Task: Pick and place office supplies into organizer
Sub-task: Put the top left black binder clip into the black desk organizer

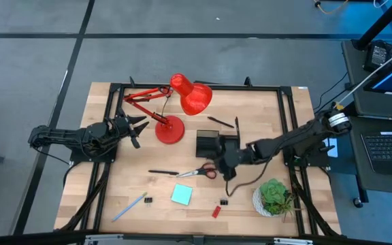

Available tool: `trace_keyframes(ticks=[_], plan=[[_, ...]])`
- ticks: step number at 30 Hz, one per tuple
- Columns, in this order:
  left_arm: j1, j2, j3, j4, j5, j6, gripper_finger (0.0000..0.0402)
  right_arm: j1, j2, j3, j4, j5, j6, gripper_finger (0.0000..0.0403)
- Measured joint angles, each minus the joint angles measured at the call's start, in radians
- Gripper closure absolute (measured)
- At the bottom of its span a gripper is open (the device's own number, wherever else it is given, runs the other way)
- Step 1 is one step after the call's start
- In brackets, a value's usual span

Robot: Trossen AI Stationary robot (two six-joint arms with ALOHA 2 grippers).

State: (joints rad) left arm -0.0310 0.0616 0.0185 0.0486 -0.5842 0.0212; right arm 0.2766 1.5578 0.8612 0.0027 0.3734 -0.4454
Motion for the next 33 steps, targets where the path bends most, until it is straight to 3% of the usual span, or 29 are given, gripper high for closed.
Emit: trace_keyframes(ticks=[9, 23, 33], plan=[[0.0, 0.0, 0.0, 0.0, 0.0, 0.0, 0.0284, -0.094, 0.045, 0.0, -0.016, -0.007, 0.078, 0.0401], [0.0, 0.0, 0.0, 0.0, 0.0, 0.0, 0.0284, -0.104, 0.157, 0.0, -0.016, 0.01, 0.157, 0.0401], [0.0, 0.0, 0.0, 0.0, 0.0, 0.0, 0.0284, -0.105, 0.17, 0.001, -0.022, 0.01, 0.182, 0.0401]])
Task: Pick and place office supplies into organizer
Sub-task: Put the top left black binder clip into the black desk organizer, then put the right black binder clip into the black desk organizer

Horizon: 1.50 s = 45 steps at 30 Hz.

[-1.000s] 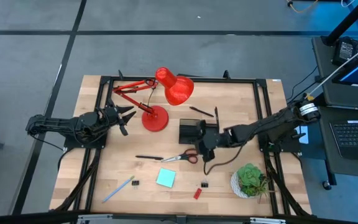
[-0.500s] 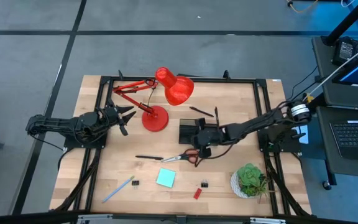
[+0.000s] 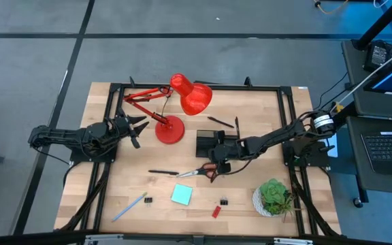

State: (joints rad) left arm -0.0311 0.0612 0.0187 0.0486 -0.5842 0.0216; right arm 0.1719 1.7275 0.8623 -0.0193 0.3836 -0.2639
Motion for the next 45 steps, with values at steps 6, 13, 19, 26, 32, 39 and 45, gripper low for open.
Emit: trace_keyframes(ticks=[6, 13, 19, 26, 32, 39, 45], plan=[[0.0, 0.0, 0.0, 0.0, 0.0, 0.0, 0.0284, 0.0, 0.027, 0.002, 0.007, 0.003, 0.001, 0.0401], [0.0, 0.0, 0.0, 0.0, 0.0, 0.0, 0.0284, 0.0, 0.045, 0.004, 0.02, 0.006, -0.001, 0.0401], [0.0, 0.0, 0.0, 0.0, 0.0, 0.0, 0.0284, 0.0, 0.042, 0.003, 0.021, 0.003, -0.004, 0.0396], [0.0, 0.0, 0.0, 0.0, 0.0, 0.0, 0.0284, 0.0, 0.042, 0.003, 0.022, 0.003, -0.006, 0.0362], [0.0, 0.0, 0.0, 0.0, 0.0, 0.0, 0.0284, 0.001, 0.044, -0.001, 0.01, -0.004, -0.006, 0.0332], [0.0, 0.0, 0.0, 0.0, 0.0, 0.0, 0.0284, 0.017, -0.01, -0.005, -0.009, -0.01, -0.003, 0.0328], [0.0, 0.0, 0.0, 0.0, 0.0, 0.0, 0.0284, 0.047, -0.097, -0.003, -0.003, -0.008, 0.024, 0.033]])
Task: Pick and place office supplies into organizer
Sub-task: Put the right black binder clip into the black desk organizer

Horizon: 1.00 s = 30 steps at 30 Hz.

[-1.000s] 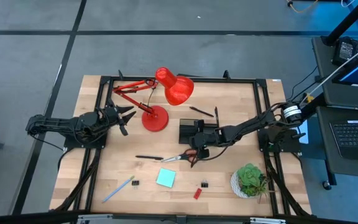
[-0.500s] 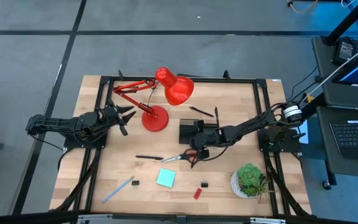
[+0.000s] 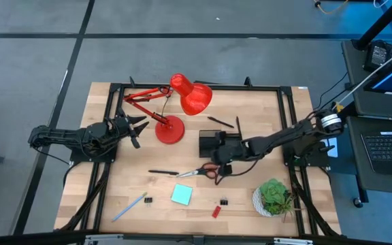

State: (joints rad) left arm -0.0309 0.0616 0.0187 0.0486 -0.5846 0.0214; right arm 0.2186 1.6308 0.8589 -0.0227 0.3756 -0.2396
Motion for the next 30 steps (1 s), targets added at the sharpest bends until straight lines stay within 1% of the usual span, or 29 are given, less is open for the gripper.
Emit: trace_keyframes(ticks=[3, 11, 14, 16, 19, 22, 25, 27, 30], plan=[[0.0, 0.0, 0.0, 0.0, 0.0, 0.0, 0.0284, 0.025, -0.033, 0.001, -0.01, -0.048, 0.004, 0.033], [0.0, 0.0, 0.0, 0.0, 0.0, 0.0, 0.0284, 0.106, -0.056, 0.002, -0.007, -0.267, 0.078, 0.033], [0.0, 0.0, 0.0, 0.0, 0.0, 0.0, 0.0284, 0.143, -0.056, 0.002, -0.007, -0.353, 0.082, 0.033], [0.0, 0.0, 0.0, 0.0, 0.0, 0.0, 0.0284, 0.17, -0.056, 0.002, -0.006, -0.392, 0.113, 0.033], [0.0, 0.0, 0.0, 0.0, 0.0, -0.001, 0.0284, 0.202, -0.056, 0.002, -0.006, -0.431, 0.254, 0.033], [0.0, 0.0, 0.0, 0.0, 0.0, -0.009, 0.0284, 0.212, -0.056, 0.002, -0.006, -0.477, 0.449, 0.033], [0.0, 0.0, 0.0, 0.0, 0.0, -0.009, 0.0284, 0.21, -0.056, 0.002, -0.015, -0.491, 0.639, 0.033], [0.0, 0.0, 0.0, 0.0, 0.0, -0.009, 0.0284, 0.21, -0.056, 0.003, -0.038, -0.498, 0.701, 0.033], [0.0, 0.0, 0.0, 0.0, 0.0, -0.009, 0.0284, 0.203, -0.052, 0.003, -0.068, -0.56, 0.733, 0.0331]])
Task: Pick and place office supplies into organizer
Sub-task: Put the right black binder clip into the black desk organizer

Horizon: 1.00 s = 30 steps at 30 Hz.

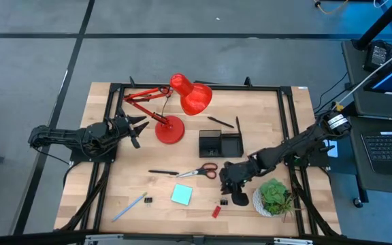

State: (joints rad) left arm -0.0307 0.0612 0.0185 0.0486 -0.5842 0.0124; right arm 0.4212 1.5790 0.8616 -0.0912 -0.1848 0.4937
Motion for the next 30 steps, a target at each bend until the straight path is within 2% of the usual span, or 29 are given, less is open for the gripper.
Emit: trace_keyframes(ticks=[7, 13, 18, 30], plan=[[0.0, 0.0, 0.0, 0.0, 0.0, 0.0, 0.0284, -0.02, 0.081, 0.001, 0.006, -0.103, 0.014, 0.0331], [0.0, 0.0, 0.0, 0.0, 0.0, 0.0, 0.0284, -0.027, 0.136, 0.001, 0.018, -0.108, -0.028, 0.0331], [0.0, 0.0, 0.0, 0.0, 0.0, 0.0, 0.0284, -0.027, 0.137, 0.001, 0.02, -0.158, -0.005, 0.0331], [0.0, 0.0, 0.0, 0.0, 0.0, 0.0, 0.0284, -0.027, 0.136, 0.001, 0.023, -0.158, -0.003, 0.0331]])
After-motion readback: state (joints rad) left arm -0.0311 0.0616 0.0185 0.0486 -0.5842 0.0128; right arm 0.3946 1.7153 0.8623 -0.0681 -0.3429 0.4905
